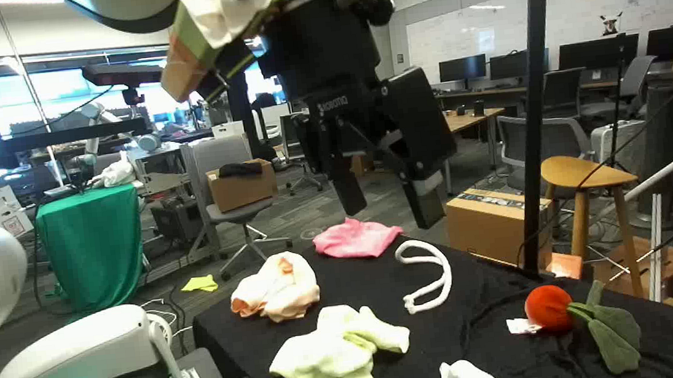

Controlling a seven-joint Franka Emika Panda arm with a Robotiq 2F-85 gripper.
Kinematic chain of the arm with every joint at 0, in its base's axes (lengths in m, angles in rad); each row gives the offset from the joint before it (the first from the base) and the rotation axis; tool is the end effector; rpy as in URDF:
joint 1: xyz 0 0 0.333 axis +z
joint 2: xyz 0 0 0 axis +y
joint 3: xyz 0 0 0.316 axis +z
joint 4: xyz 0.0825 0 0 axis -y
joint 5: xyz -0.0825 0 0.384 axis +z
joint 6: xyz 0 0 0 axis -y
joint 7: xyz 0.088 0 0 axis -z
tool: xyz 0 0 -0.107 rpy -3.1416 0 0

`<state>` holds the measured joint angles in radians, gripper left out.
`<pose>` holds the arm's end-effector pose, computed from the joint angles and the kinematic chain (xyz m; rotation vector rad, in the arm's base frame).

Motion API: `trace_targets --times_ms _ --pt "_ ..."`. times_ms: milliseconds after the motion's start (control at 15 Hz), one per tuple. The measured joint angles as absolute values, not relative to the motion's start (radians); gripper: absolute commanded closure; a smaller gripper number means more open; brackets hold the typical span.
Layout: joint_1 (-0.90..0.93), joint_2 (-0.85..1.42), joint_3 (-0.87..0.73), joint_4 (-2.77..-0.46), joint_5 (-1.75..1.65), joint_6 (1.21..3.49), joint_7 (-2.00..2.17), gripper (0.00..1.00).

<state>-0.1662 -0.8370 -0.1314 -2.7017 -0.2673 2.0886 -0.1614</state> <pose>0.3053 -0.1085 0.4871 2.9373 0.0042 0.2766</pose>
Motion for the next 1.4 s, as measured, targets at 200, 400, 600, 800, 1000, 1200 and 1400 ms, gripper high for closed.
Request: trace_targets --times_ms 200,400,600,800,1000,1200,1400 --pt "-0.166 -0.842 -0.131 -2.687 -0.267 2.089 -0.161 0.0" --pt "-0.166 -0.842 -0.131 -2.687 -0.267 2.087 -0.161 0.0" --pt "-0.159 -0.835 -0.127 -2.691 -0.267 2.087 -0.164 0.0" --pt "-0.132 -0.819 -0.099 -2.691 -0.268 2.087 -0.165 0.0" --pt "-0.086 -0.781 -0.034 -2.683 -0.266 2.09 -0.146 0.0" --pt "-0.018 -0.71 0.053 -2.65 -0.254 2.097 -0.084 0.0" --pt "0.045 -0.603 0.14 -2.584 -0.247 2.116 -0.004 0.0"
